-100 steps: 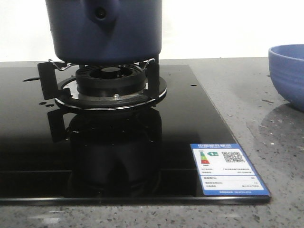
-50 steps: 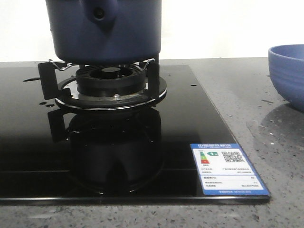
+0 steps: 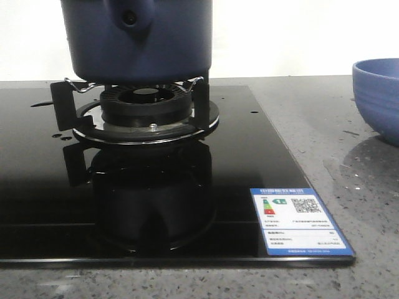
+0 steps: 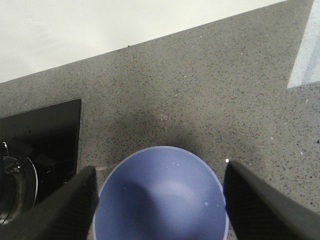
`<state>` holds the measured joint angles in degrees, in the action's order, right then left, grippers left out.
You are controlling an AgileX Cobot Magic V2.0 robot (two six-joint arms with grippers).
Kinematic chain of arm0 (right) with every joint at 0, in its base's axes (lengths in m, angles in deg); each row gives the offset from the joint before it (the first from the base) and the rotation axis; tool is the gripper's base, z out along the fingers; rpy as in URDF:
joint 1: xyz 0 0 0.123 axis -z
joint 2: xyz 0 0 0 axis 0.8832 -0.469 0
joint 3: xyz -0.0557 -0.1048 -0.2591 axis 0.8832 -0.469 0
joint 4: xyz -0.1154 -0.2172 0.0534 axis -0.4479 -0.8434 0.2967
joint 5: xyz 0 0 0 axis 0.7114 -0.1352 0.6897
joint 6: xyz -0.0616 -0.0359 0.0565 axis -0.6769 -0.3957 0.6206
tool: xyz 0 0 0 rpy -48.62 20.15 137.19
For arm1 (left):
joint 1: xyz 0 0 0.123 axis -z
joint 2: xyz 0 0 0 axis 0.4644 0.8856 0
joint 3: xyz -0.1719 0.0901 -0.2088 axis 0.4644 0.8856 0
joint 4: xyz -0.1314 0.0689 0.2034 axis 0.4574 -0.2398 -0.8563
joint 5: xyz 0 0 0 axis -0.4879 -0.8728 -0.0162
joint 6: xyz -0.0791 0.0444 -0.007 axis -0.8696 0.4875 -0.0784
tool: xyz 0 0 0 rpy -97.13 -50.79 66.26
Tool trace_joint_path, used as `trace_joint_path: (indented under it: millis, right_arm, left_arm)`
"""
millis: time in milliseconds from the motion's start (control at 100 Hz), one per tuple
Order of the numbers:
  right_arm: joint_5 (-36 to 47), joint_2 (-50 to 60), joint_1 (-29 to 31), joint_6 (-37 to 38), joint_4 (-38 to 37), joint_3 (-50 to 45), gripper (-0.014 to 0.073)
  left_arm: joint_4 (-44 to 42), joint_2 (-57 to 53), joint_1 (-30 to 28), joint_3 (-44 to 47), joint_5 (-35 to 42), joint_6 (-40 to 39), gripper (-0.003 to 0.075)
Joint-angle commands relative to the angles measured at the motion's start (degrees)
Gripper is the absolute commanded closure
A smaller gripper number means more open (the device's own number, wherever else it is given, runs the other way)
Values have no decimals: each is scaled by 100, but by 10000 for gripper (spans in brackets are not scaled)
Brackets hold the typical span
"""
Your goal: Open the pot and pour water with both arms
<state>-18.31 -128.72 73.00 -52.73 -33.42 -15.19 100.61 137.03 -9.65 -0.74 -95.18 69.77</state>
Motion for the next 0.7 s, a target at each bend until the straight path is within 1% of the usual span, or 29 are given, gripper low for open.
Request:
trace_joint_path:
  millis: [0,40,70,110,160,180,190,210,230,250,270,280,310,370,460,530,620,690]
  right_arm:
    - [342,134,-51,-116,58,185,139]
    - [342,176,-124,-275,58,185,174]
    - [342,227,-230,-383,58,175,208]
    - [356,308,-366,-540,58,118,273]
    - [356,437,-577,-708,58,-6,363]
    - [356,498,-696,-802,58,-110,418]
    - [356,521,-726,-833,58,-110,418]
    - [367,591,-785,-925,58,-203,459]
    - [389,664,-899,-1066,58,-345,515]
    - [401,742,-983,-1123,58,-466,557]
    - [460,826,-1064,-1190,58,-602,596]
    - [504,856,-1090,-1233,58,-651,596]
    - [590,979,-1192,-1299,48,-855,658]
    - [991,1300,-1388,-1350,50,-1363,657]
    - [1584,1845,-1635,-1365,50,-2122,657]
    - [2077,2300,-1800,-1365,50,-2665,657]
    - [2690,2876,-2009,-1609,46,-3300,657]
    - [3125,3280,-2139,-1623,36,-3712,657]
  left_arm:
    - [401,-630,7,-190,-182,-356,158]
    - [393,-827,8,-162,-154,-526,171]
    - [372,-1039,8,-110,-128,-644,202]
    - [304,-1305,8,-10,-117,-753,246]
    - [150,-1640,8,153,-46,-875,333]
    - [65,-1786,8,240,7,-952,356]
    - [35,-1887,8,269,28,-979,379]
    - [-53,-1990,8,331,103,-1025,402]
    - [-151,-2147,8,472,181,-1143,449]
    - [-248,-2307,8,590,267,-1242,471]
    - [-339,-2477,8,715,356,-1297,504]
    - [-368,-2535,8,758,386,-1348,525]
    - [-519,-2821,8,937,520,-1445,565]
    - [-662,-3295,8,1374,666,-1488,645]
    - [-745,-4057,8,2014,719,-1488,739]
    - [-830,-4624,8,2464,719,-1542,741]
    - [-830,-5273,8,3007,719,-1637,741]
    - [-830,-5674,8,3416,912,-1839,741]
